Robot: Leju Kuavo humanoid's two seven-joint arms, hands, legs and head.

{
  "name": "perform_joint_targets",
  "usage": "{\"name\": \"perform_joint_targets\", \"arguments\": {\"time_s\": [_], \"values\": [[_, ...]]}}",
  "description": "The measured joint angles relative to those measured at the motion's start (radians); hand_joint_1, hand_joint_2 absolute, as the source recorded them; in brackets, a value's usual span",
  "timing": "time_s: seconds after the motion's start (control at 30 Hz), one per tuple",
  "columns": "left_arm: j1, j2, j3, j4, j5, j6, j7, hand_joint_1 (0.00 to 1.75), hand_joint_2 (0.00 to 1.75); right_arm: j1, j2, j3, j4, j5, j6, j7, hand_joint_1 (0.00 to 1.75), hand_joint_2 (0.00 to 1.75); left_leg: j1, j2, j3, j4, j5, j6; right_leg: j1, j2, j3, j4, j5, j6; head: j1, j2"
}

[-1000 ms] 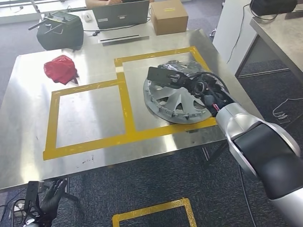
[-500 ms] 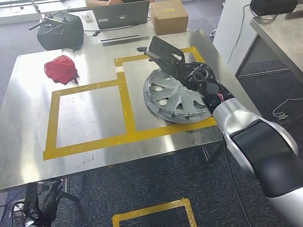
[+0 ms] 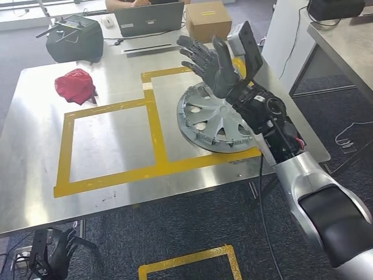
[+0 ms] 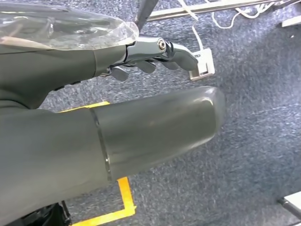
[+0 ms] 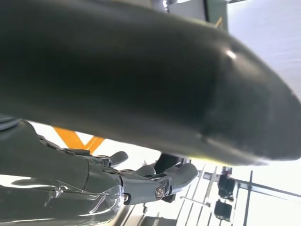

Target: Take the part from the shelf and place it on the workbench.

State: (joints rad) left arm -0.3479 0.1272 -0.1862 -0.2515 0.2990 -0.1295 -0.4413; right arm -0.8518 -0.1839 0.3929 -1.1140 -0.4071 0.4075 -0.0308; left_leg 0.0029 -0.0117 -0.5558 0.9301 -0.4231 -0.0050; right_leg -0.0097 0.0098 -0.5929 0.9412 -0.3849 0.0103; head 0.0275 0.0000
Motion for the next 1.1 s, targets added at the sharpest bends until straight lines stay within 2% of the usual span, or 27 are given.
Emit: {"name": "perform_joint_targets", "arguments": {"time_s": [0.2, 0.43, 0.83, 1.1], "values": [[0.008, 0.006, 0.000, 0.000, -0.002, 0.004, 0.024, 0.00, 0.00, 0.119, -0.052, -0.046, -0.199, -0.024, -0.025, 0.018, 0.00, 0.00, 0.000, 0.001, 0.000, 0.000, 0.000, 0.000, 0.000, 0.001, 0.000, 0.000, 0.000, 0.000, 0.000, 0.000], [0.010, 0.009, 0.000, 0.000, 0.000, 0.013, 0.046, 0.00, 0.00, 0.168, -0.084, -0.075, -0.328, -0.039, -0.033, 0.023, 0.00, 0.00, 0.000, 0.001, 0.001, 0.000, 0.000, 0.000, 0.000, 0.001, 0.001, 0.000, 0.000, 0.000, 0.000, 0.000], [0.075, 0.028, 0.000, 0.012, 0.042, 0.075, 0.241, 0.00, 0.00, 0.219, -0.094, -0.124, -0.425, -0.075, -0.040, 0.024, 0.00, 0.00, 0.000, 0.001, 0.001, 0.000, -0.001, 0.001, 0.000, 0.001, 0.001, 0.000, 0.000, 0.001, 0.000, 0.000], [0.109, 0.027, 0.000, 0.020, 0.059, 0.093, 0.265, 0.00, 0.00, 0.278, -0.091, -0.134, -0.475, -0.129, -0.053, 0.045, 0.00, 0.00, 0.000, 0.000, 0.001, 0.000, -0.001, 0.001, 0.000, 0.000, 0.003, 0.000, -0.001, 0.001, 0.000, 0.000]]}}
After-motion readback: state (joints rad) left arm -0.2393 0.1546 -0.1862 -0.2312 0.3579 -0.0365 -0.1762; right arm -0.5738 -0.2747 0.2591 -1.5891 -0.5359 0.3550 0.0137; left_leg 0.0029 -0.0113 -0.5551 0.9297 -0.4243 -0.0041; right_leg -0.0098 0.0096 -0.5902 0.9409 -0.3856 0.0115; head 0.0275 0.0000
